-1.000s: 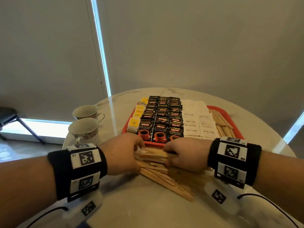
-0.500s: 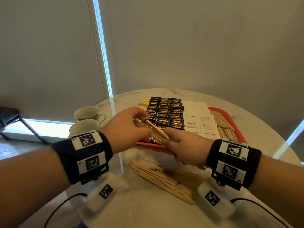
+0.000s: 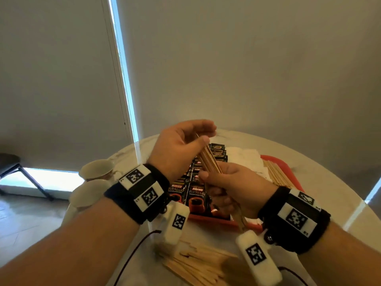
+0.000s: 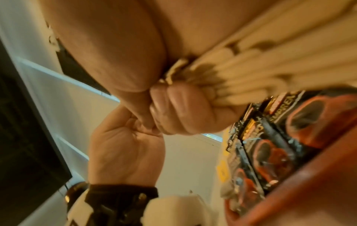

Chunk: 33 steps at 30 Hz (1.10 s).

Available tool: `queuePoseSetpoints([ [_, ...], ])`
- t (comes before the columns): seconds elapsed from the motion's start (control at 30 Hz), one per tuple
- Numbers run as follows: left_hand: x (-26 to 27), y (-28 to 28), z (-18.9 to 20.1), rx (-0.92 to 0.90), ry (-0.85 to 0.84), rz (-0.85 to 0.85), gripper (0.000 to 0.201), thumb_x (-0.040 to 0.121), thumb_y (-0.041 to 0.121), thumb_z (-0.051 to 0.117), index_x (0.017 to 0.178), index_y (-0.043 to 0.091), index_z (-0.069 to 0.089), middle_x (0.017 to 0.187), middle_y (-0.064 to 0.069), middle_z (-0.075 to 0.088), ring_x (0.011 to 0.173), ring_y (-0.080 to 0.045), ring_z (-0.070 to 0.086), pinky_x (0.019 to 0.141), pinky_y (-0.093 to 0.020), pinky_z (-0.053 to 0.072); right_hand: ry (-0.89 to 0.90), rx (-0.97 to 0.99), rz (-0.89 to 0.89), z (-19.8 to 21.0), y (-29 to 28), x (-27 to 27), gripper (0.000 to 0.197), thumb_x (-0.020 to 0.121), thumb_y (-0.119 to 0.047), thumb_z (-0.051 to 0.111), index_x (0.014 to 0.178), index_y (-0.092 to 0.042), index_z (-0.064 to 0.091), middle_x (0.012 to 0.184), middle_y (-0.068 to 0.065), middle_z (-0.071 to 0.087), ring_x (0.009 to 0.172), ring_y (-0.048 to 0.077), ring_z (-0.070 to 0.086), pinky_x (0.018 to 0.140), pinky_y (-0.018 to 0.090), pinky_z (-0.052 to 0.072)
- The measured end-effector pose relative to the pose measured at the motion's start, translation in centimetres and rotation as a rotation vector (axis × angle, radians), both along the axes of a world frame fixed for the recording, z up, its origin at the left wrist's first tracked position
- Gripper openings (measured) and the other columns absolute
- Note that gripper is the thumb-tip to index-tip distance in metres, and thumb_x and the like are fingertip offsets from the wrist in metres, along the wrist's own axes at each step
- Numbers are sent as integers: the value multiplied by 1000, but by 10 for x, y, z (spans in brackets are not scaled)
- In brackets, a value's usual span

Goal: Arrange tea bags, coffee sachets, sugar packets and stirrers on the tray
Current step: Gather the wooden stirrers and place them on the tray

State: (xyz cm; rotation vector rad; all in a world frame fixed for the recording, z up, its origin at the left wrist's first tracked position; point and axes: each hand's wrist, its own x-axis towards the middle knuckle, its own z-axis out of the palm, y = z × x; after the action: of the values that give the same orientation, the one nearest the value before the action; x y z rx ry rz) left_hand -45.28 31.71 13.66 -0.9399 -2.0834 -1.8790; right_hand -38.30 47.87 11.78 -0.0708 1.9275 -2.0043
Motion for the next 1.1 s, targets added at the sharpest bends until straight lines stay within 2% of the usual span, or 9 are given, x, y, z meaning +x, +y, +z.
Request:
queuePoseSetpoints([
  [0.17, -17, 13, 12, -58, -15, -161, 29, 101, -7, 56, 118, 9, 73, 111, -5, 79, 106, -17, 76, 87, -28, 61, -14, -17, -18, 8, 6, -22, 28, 99, -30, 62, 75, -19, 53, 60, 0, 34, 42, 10, 29, 41, 19, 24],
  [0.4, -49, 17, 27, 16, -34, -304, 26, 100, 0, 55, 113, 11, 74, 105, -11, 79, 106, -29, 74, 93, -40, 59, 6, -6, 21, 24, 12, -53, 42, 94, -43, 64, 65, -22, 42, 57, 0, 30, 40, 10, 27, 40, 19, 24],
  [0.53, -62, 27, 21, 270, -252, -387, 34, 103, 23, 48, 128, 8, 64, 122, -14, 73, 118, -34, 69, 95, -44, 58, 82, -34, -3, 31, 19, -68, 44, 94, -48, 61, 64, -23, 41, 56, -1, 29, 41, 12, 25, 43, 23, 21],
  [0.63, -67, 40, 2, 413, -531, -397, 49, 107, 44, 43, 131, 6, 61, 124, -15, 71, 115, -33, 66, 96, -45, 54, 221, -214, -47, 38, 28, -79, 48, 94, -52, 57, 63, -23, 33, 55, -1, 25, 40, 13, 22, 42, 22, 20],
  [0.73, -70, 53, -16, 362, -777, -447, 73, 103, 63, 36, 139, 4, 58, 131, -24, 65, 112, -36, 63, 92, -46, 53, 384, -400, -98, 39, 42, -87, 50, 97, -50, 52, 61, -22, 31, 53, -2, 25, 40, 13, 24, 42, 23, 25],
  [0.87, -68, 70, -27, 313, -952, -550, 89, 98, 76, 31, 138, 2, 58, 124, -22, 67, 111, -36, 66, 101, -55, 50, 567, -558, -230, 38, 54, -90, 49, 90, -51, 52, 57, -20, 32, 51, -3, 26, 41, 13, 24, 45, 24, 27],
  [0.93, -67, 74, -33, 293, -1008, -586, 94, 96, 79, 29, 142, 1, 56, 125, -21, 68, 111, -35, 68, 104, -54, 49, 602, -555, -267, 34, 56, -93, 48, 87, -52, 52, 55, -20, 36, 50, -4, 27, 41, 13, 26, 47, 26, 30],
  [1.03, -66, 76, -36, 361, -1095, -630, 94, 96, 81, 30, 144, 4, 56, 140, -22, 62, 126, -39, 61, 115, -55, 43, 627, -424, -259, 23, 54, -100, 43, 85, -49, 58, 57, -20, 44, 53, -2, 35, 48, 15, 37, 54, 31, 41],
  [1.1, -67, 77, -36, 458, -1152, -626, 89, 97, 79, 33, 141, 6, 58, 142, -23, 62, 131, -40, 60, 114, -56, 44, 596, -302, -233, 13, 51, -104, 40, 85, -46, 65, 64, -17, 48, 58, 0, 43, 56, 18, 46, 62, 33, 47],
])
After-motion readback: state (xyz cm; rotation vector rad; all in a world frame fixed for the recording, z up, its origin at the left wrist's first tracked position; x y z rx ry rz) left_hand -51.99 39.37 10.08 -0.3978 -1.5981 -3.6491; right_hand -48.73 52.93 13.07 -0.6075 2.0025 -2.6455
